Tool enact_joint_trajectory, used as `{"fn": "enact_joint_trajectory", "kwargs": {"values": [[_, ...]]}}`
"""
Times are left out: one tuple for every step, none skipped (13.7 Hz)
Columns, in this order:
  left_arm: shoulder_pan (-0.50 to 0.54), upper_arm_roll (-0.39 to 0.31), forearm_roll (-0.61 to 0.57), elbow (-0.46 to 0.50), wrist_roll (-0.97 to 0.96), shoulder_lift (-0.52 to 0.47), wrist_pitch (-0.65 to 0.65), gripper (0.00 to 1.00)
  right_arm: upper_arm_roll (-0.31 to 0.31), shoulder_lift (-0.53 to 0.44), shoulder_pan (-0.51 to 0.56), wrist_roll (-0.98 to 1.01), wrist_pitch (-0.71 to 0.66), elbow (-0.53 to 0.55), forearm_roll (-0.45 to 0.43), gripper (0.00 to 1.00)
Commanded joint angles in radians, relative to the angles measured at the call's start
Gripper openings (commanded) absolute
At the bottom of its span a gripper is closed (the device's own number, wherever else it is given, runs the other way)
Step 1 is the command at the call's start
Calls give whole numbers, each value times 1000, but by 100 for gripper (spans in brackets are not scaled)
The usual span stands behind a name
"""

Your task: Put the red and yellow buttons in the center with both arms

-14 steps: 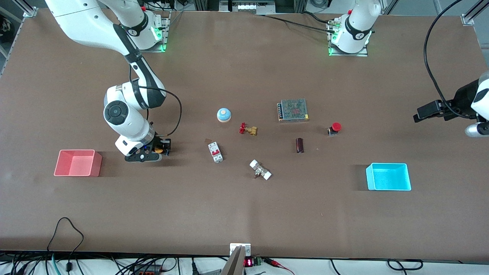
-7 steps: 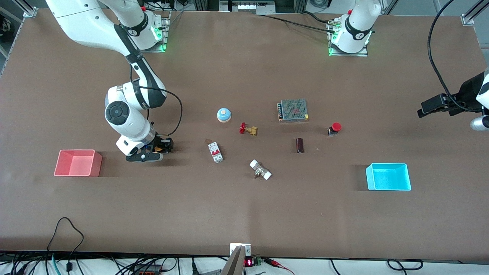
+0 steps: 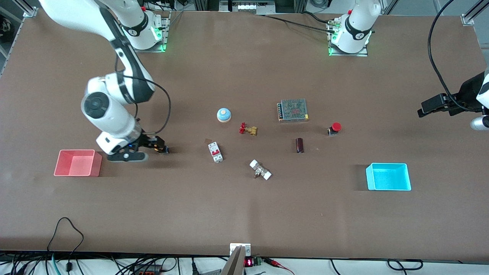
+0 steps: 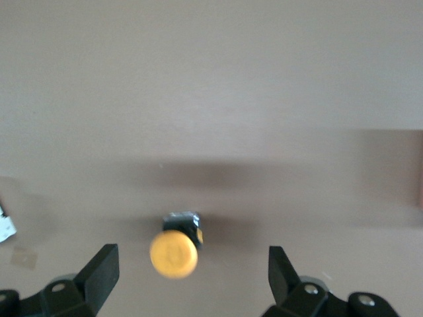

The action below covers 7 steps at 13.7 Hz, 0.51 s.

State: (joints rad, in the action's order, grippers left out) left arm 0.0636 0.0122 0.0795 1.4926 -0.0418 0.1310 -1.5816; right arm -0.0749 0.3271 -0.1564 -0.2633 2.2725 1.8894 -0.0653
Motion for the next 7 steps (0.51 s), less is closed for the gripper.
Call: {"fn": "enact_joint_trajectory", "kwargs": {"values": [[1, 11, -47, 46, 14, -53, 3, 100, -8, -195, 67, 24, -257, -41, 30, 100], [-1, 11, -53, 58, 14, -62, 0, 100, -6, -224, 96, 53, -369, -96, 38, 100], [-1, 12, -53, 58, 14, -67, 0, 100, -3, -229, 118, 105, -499, -184, 54, 100], [1, 15, -52, 58, 14, -70, -7, 100, -2, -218, 130, 130, -625, -276, 50, 100], [1, 15, -52, 63, 14, -71, -11, 100, 6, -214, 138, 130, -710, -356, 47, 100], [2, 15, -52, 63, 14, -73, -11, 100, 12, -217, 147, 130, -738, -389, 45, 100], [5, 17, -53, 67, 14, -80, -11, 100, 21, -232, 153, 128, -745, -388, 44, 100]]}}
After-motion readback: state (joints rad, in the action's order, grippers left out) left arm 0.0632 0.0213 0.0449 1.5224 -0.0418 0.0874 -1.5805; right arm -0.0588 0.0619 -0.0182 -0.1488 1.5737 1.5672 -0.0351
